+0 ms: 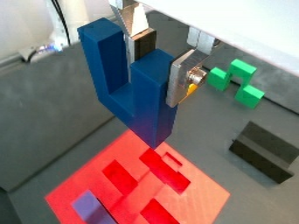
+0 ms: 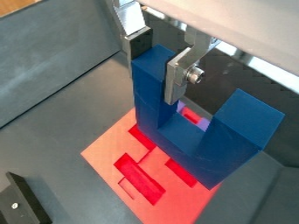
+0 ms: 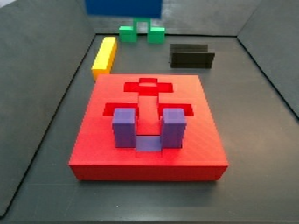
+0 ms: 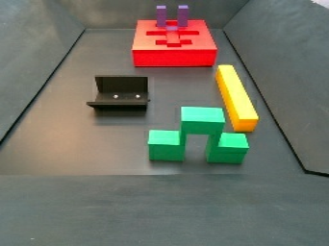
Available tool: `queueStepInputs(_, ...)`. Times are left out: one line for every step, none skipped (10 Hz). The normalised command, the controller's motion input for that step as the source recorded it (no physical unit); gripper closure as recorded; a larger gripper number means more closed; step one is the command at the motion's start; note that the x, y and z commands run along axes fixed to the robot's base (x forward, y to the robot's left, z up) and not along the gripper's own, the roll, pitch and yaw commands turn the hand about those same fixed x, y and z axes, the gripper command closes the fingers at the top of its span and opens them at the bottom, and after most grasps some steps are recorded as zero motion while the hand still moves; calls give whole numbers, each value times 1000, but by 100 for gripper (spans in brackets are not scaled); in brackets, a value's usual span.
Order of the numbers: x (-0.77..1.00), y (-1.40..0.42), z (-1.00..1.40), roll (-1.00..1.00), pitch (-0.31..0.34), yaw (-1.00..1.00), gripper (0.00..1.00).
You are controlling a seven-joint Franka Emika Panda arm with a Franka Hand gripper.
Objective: Pick up the blue object. Move up. Place the blue object on the fixture. Regrasp the blue object. Move to above the board. Insert the blue object.
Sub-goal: Insert the blue object.
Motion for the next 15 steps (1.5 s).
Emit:
queueStepInputs(757, 140, -343, 0, -1, 340, 100)
queueStepInputs(566, 146, -474, -44, -106, 429, 100)
queueStepInputs(451, 137, -486, -63, -203, 443, 100)
queueStepInputs(311, 0, -589, 0, -299, 380, 100)
queueStepInputs(71, 0, -477, 0, -380, 286, 100)
queueStepInputs(0, 0, -474, 37, -370, 109, 100)
queueStepInputs(131, 0, -517, 244, -169, -31, 100)
queueStepInputs(0, 0, -683, 317, -91, -146, 100)
queueStepInputs(0, 120, -811, 214, -49, -263, 100)
queueStepInputs(151, 303, -780, 104, 0, -423, 100)
queueStepInputs(263, 357, -606, 69, 0, -434, 100)
queueStepInputs(314, 314, -617, 41, 20, -460, 100)
queueStepInputs(223, 280, -511, 0, 53, -577, 100)
queueStepInputs(0, 200, -346, -40, 79, -440, 100)
queueStepInputs(-394, 0, 103, -130, -30, -211, 100)
